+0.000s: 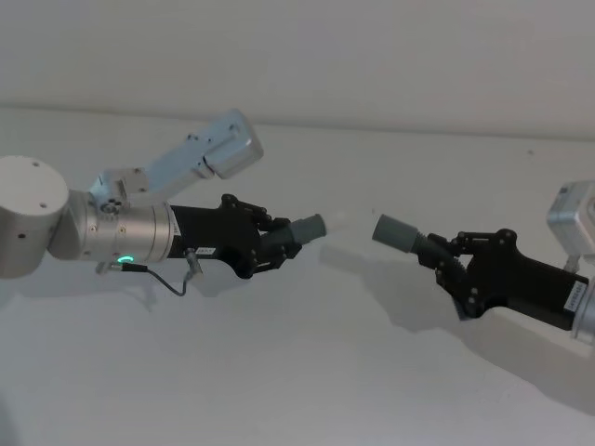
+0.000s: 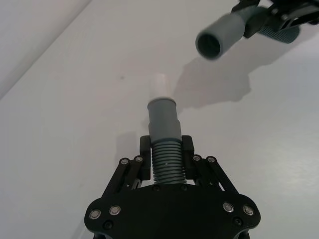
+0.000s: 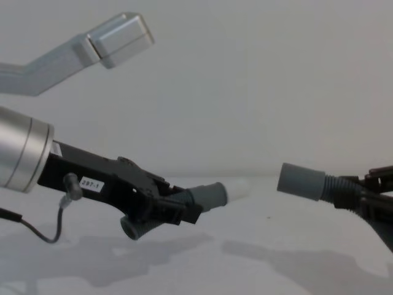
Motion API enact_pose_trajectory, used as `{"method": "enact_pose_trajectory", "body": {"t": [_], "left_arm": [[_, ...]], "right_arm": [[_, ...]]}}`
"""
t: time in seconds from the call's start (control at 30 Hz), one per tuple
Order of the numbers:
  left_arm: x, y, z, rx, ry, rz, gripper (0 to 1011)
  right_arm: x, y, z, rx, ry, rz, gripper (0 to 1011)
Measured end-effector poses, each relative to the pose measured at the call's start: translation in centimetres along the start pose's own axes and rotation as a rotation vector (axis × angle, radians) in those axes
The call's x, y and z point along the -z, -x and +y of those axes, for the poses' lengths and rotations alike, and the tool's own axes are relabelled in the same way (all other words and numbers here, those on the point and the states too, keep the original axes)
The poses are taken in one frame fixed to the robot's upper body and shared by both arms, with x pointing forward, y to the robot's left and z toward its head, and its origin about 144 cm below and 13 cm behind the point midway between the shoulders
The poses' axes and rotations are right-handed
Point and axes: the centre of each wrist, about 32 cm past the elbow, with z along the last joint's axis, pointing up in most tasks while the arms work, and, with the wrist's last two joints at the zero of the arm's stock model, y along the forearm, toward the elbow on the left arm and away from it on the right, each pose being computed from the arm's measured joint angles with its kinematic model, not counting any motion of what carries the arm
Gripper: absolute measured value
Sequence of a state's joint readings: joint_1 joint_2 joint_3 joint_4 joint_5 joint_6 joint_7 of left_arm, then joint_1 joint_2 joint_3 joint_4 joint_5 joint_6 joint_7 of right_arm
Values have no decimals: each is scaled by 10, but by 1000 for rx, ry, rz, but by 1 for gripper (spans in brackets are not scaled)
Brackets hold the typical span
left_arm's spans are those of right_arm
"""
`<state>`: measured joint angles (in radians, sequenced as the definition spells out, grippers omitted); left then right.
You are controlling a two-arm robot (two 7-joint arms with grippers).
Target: Use both hands to pick up one end of the pipe from the table, align the ends, and insert them.
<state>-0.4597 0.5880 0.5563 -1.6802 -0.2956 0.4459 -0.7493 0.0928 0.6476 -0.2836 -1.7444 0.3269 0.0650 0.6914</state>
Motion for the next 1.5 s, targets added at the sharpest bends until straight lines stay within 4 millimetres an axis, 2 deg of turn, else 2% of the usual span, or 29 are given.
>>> {"method": "enact_pose_trajectory", "body": {"t": [0.47,0.8,1.5], "left_arm": [[-8,-20,8,176,49,-39,348],[-15,-27,12,270,51,-58,348],[-19,-31,16,319,48,-67,348]], "right_arm": [[-2,-25,-11,-219,12,-70,175],[-4,-31,-14,-277,24,-75,175],[-6,-35,-17,-315,34,-78,175]]}}
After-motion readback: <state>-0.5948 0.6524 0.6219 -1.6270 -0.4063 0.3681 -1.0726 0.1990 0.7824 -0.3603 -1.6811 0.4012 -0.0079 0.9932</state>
